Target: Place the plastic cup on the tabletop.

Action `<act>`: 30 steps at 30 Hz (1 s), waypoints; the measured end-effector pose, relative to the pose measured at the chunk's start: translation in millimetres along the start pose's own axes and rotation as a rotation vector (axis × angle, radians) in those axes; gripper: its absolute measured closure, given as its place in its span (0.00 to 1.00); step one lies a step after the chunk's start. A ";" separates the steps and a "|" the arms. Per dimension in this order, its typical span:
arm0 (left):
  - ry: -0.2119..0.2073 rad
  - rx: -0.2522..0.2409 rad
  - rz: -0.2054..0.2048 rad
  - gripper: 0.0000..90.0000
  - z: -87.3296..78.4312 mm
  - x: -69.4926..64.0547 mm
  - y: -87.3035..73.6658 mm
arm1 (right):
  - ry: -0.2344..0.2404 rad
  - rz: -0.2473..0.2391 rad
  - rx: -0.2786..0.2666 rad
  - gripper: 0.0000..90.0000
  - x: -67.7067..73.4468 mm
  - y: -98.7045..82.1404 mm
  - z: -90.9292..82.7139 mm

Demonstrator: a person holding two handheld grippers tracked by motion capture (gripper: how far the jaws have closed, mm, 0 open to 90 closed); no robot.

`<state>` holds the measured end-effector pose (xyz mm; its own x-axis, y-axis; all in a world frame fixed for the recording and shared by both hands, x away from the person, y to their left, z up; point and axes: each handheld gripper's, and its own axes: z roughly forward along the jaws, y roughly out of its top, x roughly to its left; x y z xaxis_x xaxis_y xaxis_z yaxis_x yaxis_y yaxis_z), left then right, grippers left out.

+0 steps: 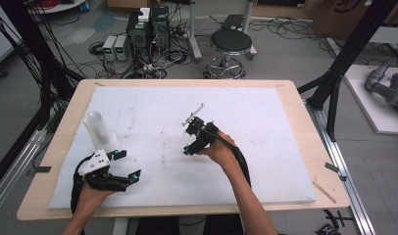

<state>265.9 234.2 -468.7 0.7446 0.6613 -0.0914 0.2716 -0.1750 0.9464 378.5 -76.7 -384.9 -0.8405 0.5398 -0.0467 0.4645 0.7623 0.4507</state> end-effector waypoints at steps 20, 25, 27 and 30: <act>0.003 -0.006 -0.020 0.09 -0.6 1.4 -0.4 | -0.029 0.010 -0.049 0.16 3.4 1.1 29.4; 0.000 -0.006 -0.022 0.09 -0.8 2.4 -0.5 | -0.019 0.023 -0.093 0.16 2.4 -7.8 27.4; 0.003 -0.011 -0.025 0.09 -1.0 2.2 -0.7 | -0.021 0.036 -0.118 0.16 1.9 -14.2 23.7; 0.000 -0.017 -0.024 0.09 -1.6 2.2 -1.0 | -0.035 0.048 -0.175 0.16 2.7 -31.3 16.6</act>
<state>266.3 237.0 -469.3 0.7380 0.6651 -0.1139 0.2786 -0.1466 0.9492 366.3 -93.2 -413.9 -0.8067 0.5887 -0.0511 0.4458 0.6630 0.6014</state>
